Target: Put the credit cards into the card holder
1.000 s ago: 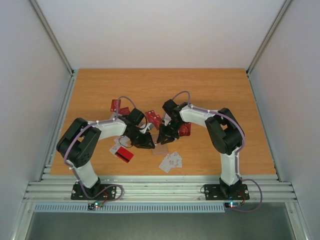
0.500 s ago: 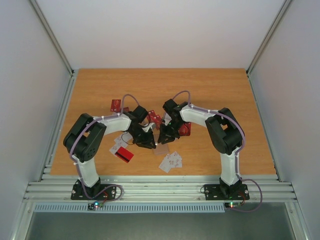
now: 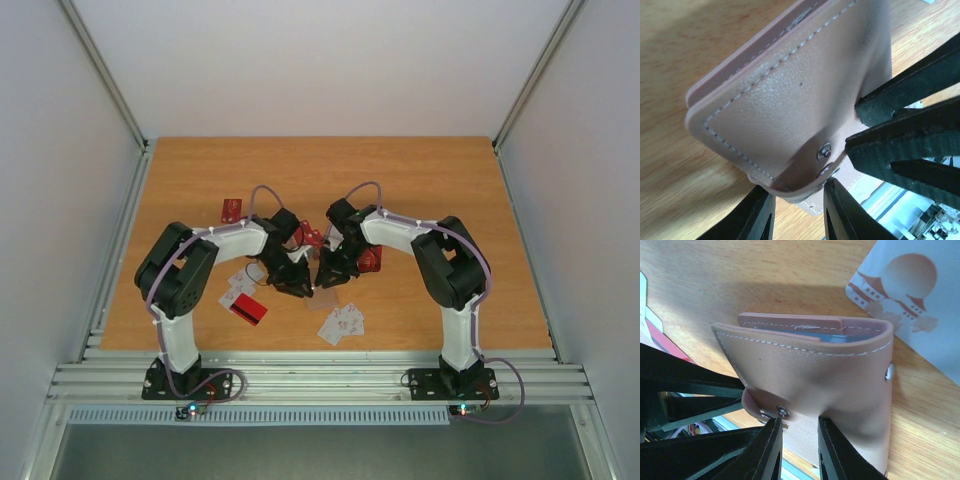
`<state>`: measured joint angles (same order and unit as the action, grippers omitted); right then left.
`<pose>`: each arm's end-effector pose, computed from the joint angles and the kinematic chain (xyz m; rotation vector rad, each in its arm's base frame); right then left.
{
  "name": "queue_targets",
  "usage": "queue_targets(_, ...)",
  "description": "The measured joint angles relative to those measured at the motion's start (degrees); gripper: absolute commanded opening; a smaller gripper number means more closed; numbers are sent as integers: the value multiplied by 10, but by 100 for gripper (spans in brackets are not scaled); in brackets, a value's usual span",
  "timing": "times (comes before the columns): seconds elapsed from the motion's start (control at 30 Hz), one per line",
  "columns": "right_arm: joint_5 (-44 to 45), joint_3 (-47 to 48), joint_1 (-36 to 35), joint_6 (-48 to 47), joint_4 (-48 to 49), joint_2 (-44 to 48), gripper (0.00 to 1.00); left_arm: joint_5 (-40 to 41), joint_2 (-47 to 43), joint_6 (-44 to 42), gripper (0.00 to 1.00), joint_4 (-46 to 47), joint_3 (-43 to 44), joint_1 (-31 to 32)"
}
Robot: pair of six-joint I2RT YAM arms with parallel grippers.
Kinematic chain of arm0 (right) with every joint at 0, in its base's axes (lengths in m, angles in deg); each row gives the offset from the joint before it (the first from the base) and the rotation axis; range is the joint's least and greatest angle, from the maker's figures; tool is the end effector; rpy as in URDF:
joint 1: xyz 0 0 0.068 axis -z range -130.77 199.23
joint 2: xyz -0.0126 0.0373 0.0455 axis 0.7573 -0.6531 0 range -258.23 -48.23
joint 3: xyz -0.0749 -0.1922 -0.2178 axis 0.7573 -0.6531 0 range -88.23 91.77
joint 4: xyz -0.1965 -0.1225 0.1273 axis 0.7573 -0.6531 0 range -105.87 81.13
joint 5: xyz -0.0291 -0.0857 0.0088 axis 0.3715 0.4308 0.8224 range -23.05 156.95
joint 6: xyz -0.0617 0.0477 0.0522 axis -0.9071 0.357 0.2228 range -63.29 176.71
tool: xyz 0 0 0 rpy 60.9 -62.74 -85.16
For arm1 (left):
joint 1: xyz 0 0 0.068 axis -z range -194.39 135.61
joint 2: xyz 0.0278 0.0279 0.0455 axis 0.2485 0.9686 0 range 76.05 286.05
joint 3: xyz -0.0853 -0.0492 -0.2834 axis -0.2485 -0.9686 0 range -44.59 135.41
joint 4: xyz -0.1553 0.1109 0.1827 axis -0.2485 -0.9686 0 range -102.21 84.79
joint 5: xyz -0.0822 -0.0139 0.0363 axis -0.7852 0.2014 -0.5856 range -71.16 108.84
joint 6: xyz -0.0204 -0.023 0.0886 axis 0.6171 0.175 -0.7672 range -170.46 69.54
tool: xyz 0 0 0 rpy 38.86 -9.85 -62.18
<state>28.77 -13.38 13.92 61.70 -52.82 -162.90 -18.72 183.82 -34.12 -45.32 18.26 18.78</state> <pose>0.2847 0.2657 0.1265 0.7968 -2.7359 -0.9789 0.2557 -0.2288 0.1185 -0.4509 -2.7641 0.9154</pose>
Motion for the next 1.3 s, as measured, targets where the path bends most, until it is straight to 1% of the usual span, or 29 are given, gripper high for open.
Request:
queue_targets(0.3,-12,0,-4,-6,26,0,21,-15,28,-28,29,-40,39,8)
queue_targets(0.5,-17,-4,-4,-7,36,0,21,-19,33,-44,29,-58,49,9)
queue_targets(0.7,-19,-5,-4,-13,34,0,21,-21,33,-50,41,-63,50,8)
queue_targets(0.8,-17,-9,-4,-15,34,5,21,-29,28,-50,50,-64,49,8)
queue_targets(0.87,-17,-11,-4,-16,32,9,21,-32,14,-46,53,-62,45,7)
queue_targets(0.97,-15,-11,-5,-16,34,9,21,-41,-19,-43,55,-55,33,5)
queue_targets(1.03,-14,-11,-5,-17,34,9,21,-41,-49,-34,55,-53,18,0)
queue_targets(1.1,-12,-11,-5,-16,35,9,21,-42,-76,-30,52,-50,1,-6)
queue_targets(1.2,-8,-11,-4,-16,35,9,20,-40,-114,-21,45,-40,-25,-17)
queue_targets(1.3,-4,-11,-4,-16,34,9,20,-32,-133,-10,36,-25,-53,-20)
